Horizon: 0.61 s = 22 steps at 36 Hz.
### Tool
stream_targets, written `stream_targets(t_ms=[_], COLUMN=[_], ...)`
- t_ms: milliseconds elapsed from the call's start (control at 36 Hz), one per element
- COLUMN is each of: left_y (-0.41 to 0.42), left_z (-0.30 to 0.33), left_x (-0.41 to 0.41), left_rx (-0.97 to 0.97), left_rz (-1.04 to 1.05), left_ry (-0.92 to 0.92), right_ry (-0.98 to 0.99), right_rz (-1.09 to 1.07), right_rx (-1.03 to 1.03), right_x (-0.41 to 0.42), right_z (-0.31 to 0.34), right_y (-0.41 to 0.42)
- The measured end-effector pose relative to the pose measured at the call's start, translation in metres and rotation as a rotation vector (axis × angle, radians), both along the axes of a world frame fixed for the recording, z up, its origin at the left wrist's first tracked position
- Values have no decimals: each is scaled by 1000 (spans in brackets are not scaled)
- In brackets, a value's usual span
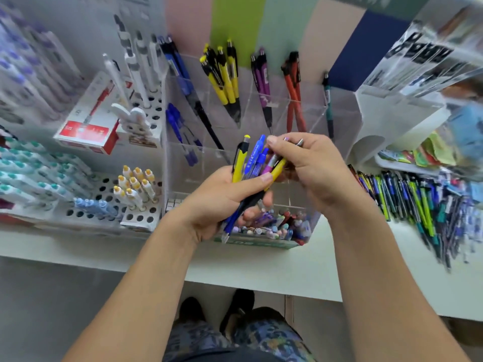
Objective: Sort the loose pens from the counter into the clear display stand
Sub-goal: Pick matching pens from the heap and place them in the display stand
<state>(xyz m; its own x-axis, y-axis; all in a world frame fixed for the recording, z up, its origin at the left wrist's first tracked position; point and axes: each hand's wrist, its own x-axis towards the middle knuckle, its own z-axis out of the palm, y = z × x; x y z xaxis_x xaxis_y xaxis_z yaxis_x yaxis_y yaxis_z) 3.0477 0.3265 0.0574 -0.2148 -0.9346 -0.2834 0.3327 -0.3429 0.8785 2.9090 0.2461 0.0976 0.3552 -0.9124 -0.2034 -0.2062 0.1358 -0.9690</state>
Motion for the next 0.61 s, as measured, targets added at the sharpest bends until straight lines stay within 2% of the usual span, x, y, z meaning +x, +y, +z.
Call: stream_targets(t_ms=[83, 194, 306, 361, 417, 500, 556, 611], left_y=[-5, -12, -19, -25, -32, -38, -40, -40], left_z=[1, 6, 9, 8, 10, 14, 15, 16], left_x=[3, 13, 22, 26, 28, 26, 22, 20], left_rx=[3, -29, -53, -13, 30, 55, 59, 51], left_rz=[-5, -17, 150, 270, 332, 331, 303, 285], left_ry=[-57, -149, -194, -150, -58, -6, 17, 39], right_ry=[-30, -137, -275, -279, -154, 248, 515, 682], right_rz=[-7, -141, -334, -339, -278, -160, -28, 64], right_rx=[-67, -289, -602, -788, -940, -1085, -1072, -1011], right_x=[1, 5, 2, 4, 12, 31, 41, 49], right_z=[5, 21, 49, 61, 68, 70, 65, 63], right_y=[-10, -25, -43, -52, -60, -73, -83, -91])
